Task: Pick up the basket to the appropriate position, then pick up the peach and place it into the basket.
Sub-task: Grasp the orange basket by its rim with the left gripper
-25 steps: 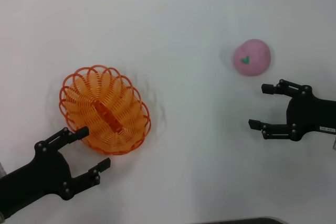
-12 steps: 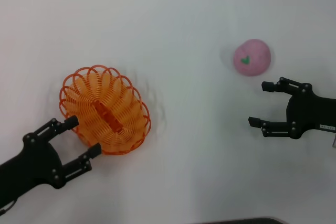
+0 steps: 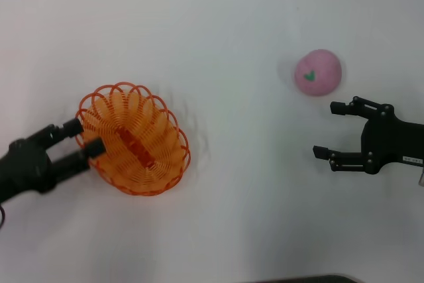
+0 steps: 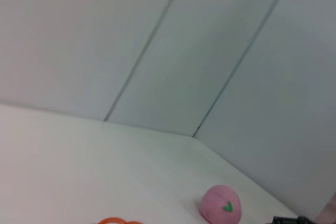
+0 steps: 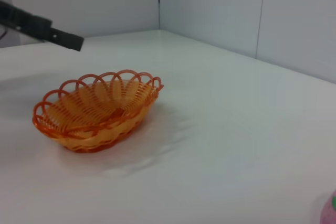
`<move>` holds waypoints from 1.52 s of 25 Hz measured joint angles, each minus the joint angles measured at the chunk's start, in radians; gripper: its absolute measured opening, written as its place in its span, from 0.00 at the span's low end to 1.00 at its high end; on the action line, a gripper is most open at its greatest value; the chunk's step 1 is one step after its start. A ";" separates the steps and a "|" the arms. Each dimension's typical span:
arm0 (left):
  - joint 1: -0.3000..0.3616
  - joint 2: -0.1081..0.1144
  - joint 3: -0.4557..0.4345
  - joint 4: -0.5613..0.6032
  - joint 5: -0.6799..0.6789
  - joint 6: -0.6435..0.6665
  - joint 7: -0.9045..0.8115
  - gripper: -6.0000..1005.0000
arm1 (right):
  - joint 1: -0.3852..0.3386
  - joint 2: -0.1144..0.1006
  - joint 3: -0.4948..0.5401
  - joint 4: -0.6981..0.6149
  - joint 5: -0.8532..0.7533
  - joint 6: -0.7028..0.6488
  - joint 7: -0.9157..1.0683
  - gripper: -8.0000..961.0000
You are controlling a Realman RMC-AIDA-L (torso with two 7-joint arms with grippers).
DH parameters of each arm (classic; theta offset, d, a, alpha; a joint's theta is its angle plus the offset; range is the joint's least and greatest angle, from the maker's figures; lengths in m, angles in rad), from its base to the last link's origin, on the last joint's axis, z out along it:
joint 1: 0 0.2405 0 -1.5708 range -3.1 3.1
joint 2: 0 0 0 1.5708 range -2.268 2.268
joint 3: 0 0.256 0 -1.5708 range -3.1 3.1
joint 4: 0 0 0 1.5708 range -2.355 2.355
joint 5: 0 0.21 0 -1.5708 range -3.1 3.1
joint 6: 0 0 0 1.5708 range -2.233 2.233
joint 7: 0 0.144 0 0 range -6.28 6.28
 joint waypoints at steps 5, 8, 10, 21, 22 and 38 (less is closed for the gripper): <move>-0.057 0.030 0.034 0.030 0.009 -0.008 -0.243 0.78 | 0.002 0.002 0.001 0.007 0.001 0.000 0.001 0.98; -0.085 0.045 0.049 0.057 0.010 -0.020 -0.348 0.78 | 0.003 0.003 0.000 0.010 0.000 -0.002 0.001 0.98; -0.098 0.052 0.062 0.083 0.010 -0.044 -0.421 0.78 | 0.003 0.003 -0.001 0.012 -0.001 -0.004 0.002 0.98; -0.142 0.068 0.245 0.252 0.012 -0.164 -0.773 0.77 | 0.003 0.004 -0.002 0.012 -0.003 -0.008 0.003 0.98; -0.142 0.064 0.285 0.280 0.015 -0.185 -0.796 0.76 | 0.003 0.004 -0.003 0.012 -0.003 -0.008 0.003 0.98; -0.152 -0.008 0.752 0.537 0.112 -0.387 -0.837 0.74 | 0.003 0.004 -0.001 0.011 -0.003 -0.004 0.003 0.98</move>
